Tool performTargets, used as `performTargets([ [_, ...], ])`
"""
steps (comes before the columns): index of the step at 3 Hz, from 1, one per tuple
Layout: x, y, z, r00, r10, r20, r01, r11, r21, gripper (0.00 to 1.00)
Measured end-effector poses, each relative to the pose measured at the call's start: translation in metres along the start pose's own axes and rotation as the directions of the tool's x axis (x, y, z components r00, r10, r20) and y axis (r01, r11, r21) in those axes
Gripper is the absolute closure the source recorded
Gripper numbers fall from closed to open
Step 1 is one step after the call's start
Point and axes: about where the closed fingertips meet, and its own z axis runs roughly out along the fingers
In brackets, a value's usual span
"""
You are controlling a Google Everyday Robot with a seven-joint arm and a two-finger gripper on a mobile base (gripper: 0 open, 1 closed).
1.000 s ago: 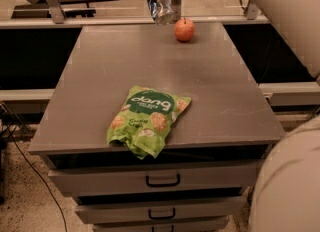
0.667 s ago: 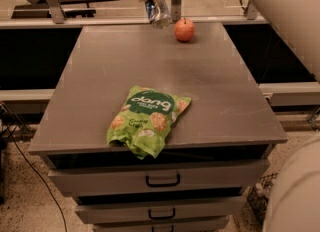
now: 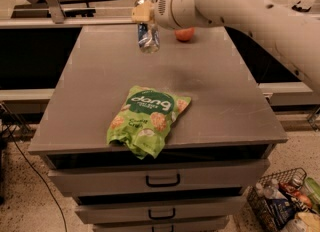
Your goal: Place redbull can upright
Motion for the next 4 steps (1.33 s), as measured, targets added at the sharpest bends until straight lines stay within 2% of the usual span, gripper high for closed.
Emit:
performTargets([
  [1, 0.007, 0.012, 0.006, 0.992, 0.037, 0.122, -0.027, 0.9966, -0.077, 1.00],
  [2, -0.014, 0.032, 0.004, 0.977, 0.037, 0.208, -0.015, 0.9943, -0.106, 1.00],
  [3, -0.014, 0.031, 0.004, 0.977, 0.038, 0.208, -0.016, 0.9944, -0.105, 1.00],
  [4, -0.020, 0.031, 0.002, 0.974, -0.021, 0.224, 0.046, 0.9932, -0.107, 1.00],
])
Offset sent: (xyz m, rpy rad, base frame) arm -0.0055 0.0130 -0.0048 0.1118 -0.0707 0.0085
